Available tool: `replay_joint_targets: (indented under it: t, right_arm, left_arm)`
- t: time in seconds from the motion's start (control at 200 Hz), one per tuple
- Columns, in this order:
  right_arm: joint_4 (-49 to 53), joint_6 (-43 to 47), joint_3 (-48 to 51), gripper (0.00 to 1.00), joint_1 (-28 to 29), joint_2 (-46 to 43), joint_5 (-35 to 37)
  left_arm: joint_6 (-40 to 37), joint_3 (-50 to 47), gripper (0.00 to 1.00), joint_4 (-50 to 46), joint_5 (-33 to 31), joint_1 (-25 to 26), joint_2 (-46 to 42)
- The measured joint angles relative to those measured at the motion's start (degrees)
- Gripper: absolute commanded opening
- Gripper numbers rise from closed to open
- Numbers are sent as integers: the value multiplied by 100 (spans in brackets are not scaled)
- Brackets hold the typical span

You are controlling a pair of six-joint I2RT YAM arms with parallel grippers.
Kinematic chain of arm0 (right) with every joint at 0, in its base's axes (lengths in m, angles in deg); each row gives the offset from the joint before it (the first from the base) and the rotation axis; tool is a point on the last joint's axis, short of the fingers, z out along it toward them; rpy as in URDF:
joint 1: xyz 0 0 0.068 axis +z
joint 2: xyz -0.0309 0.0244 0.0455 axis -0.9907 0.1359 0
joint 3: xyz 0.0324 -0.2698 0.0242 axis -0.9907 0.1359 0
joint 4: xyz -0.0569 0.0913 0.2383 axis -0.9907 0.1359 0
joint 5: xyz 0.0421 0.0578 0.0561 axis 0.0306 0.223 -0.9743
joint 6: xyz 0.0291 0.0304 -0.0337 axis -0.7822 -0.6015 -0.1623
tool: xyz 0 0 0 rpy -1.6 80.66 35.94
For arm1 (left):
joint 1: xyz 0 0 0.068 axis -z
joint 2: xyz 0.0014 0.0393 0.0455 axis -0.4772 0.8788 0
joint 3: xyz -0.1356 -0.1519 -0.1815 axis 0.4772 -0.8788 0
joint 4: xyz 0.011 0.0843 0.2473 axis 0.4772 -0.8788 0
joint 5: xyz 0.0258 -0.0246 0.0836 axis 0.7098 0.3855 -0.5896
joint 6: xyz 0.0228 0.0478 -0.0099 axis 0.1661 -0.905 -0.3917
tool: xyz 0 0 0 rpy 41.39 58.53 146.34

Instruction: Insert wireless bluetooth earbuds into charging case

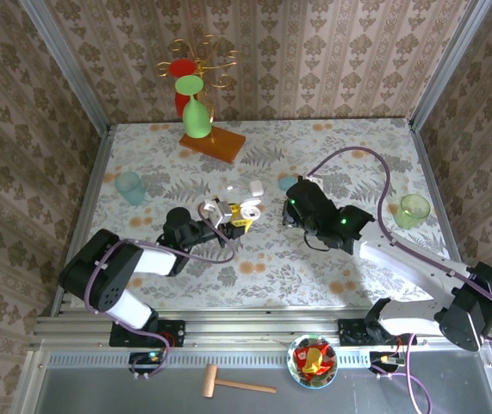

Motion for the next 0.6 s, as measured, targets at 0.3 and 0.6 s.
replay_joint_targets:
  t: [0.3, 0.6]
  right_arm:
    - [-166, 149, -627, 13, 671, 455, 24]
    - [-437, 227, -789, 13, 782, 892, 22]
  left_arm:
    - [-42, 118, 26, 66, -66, 96, 61]
    - [-42, 190, 26, 90, -68, 188, 61]
